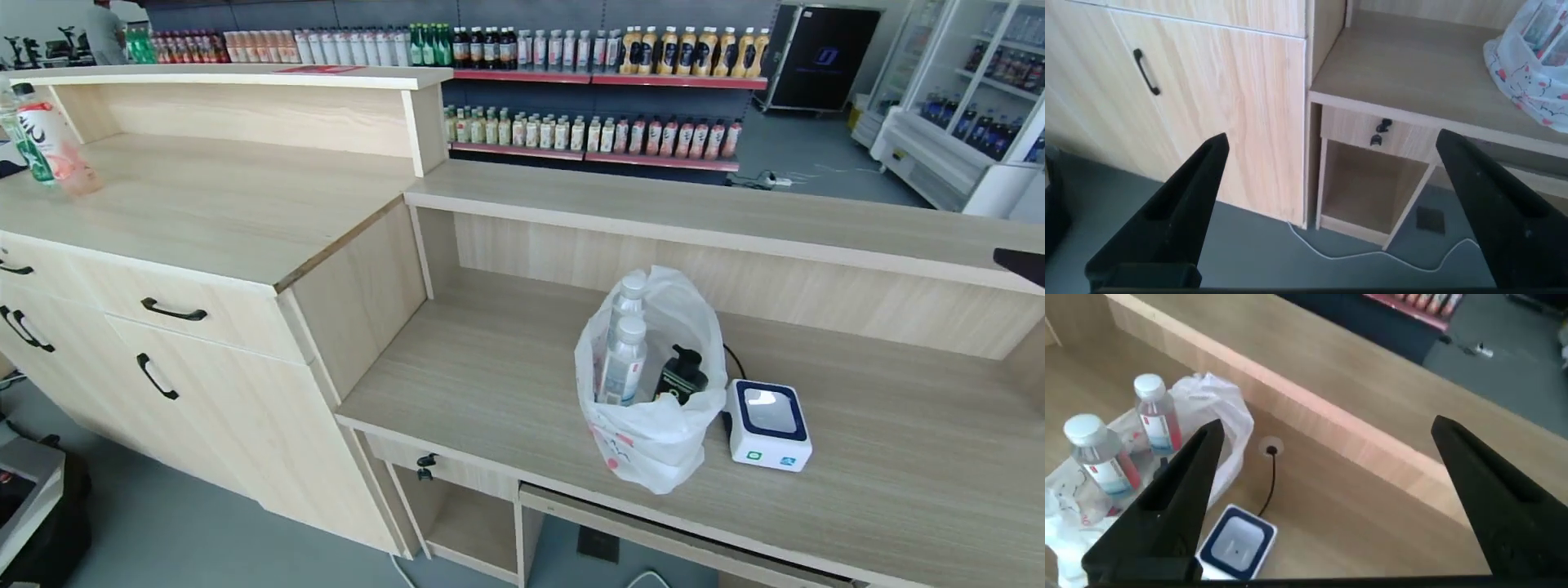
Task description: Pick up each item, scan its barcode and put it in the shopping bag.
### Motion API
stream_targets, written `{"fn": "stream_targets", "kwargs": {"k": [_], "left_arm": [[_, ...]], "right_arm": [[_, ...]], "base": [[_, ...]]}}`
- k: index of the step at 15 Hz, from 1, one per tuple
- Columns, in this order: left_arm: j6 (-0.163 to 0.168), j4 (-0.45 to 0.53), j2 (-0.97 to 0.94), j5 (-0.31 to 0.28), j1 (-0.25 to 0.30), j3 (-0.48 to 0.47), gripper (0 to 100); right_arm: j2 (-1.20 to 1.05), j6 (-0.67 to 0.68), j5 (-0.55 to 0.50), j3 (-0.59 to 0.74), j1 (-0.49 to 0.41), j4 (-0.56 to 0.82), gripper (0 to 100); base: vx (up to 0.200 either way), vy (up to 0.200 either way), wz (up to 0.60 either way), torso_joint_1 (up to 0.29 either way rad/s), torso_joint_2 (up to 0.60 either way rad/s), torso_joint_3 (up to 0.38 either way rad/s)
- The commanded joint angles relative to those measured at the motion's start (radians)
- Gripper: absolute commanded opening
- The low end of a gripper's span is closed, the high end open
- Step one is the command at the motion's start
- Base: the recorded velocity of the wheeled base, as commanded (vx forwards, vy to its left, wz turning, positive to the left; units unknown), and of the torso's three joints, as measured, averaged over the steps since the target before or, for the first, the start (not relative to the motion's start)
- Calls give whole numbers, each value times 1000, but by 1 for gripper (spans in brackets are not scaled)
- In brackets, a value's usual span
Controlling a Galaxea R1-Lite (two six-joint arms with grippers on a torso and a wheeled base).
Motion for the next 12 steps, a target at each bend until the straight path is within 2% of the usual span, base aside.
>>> {"fn": "stream_targets", "kwargs": {"k": [1, 3, 6, 8, 9, 12], "left_arm": [[0, 0, 2, 0, -1, 0, 100], [0, 0, 2, 0, -1, 0, 100], [0, 0, 2, 0, -1, 0, 100], [0, 0, 2, 0, -1, 0, 100], [0, 0, 2, 0, -1, 0, 100], [0, 0, 2, 0, -1, 0, 100]], "right_arm": [[-142, 33, -116, -48, -13, 142, 100], [-214, 53, -179, -11, -13, 231, 100], [-339, 76, -218, 124, 7, 234, 100], [-490, 119, -255, 293, 35, 228, 100], [-589, 150, -266, 405, 67, 225, 100], [-944, 245, -269, 714, 247, 220, 100]], "base": [[0, 0, -600, 7, 2, 2], [0, 0, -600, 2, 5, 5], [0, 0, -600, 4, 2, 1], [0, 0, -600, 0, 2, 0], [0, 0, 0, 0, 0, 0], [0, 0, 0, 0, 0, 0]]}}
